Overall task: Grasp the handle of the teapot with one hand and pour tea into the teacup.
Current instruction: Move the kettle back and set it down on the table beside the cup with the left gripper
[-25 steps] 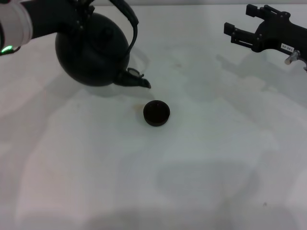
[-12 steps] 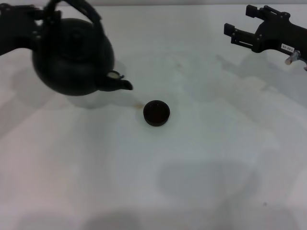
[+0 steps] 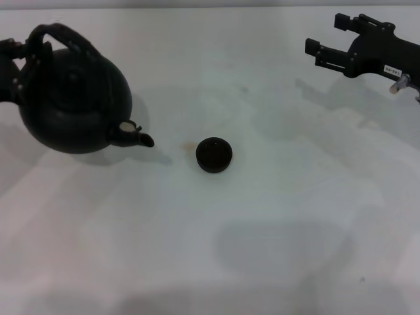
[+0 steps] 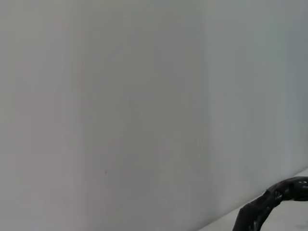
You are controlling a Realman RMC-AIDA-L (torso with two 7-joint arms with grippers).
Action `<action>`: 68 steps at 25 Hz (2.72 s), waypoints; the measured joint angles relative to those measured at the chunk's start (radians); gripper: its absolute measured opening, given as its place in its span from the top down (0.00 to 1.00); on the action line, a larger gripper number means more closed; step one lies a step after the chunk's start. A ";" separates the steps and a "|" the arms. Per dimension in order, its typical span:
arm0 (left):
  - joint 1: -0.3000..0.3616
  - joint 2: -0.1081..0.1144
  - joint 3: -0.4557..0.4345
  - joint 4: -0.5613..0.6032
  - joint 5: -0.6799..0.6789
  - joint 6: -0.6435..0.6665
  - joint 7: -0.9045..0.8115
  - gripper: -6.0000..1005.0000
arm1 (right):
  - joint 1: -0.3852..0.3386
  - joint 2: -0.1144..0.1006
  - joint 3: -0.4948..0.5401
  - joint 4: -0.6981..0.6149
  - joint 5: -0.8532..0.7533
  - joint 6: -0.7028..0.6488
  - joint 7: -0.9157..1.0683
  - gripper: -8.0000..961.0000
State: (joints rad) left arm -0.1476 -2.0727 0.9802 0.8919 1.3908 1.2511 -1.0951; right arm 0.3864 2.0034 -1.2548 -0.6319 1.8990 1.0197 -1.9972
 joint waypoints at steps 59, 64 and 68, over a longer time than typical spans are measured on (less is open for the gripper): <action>-0.073 -0.001 -0.052 -0.431 -0.141 -0.050 0.164 0.85 | 0.005 0.003 0.000 0.049 0.000 -0.006 0.000 0.12; -0.073 -0.001 -0.045 -0.432 -0.141 -0.050 0.164 0.80 | 0.003 0.002 0.000 0.049 0.000 -0.004 0.000 0.12; -0.073 0.001 -0.036 -0.432 -0.139 -0.050 0.164 0.78 | 0.000 0.001 0.000 0.049 0.000 -0.004 0.000 0.12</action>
State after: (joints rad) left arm -0.2209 -2.0718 0.9446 0.4602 1.2513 1.2010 -0.9309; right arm 0.3867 2.0049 -1.2547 -0.5829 1.8990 1.0155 -1.9972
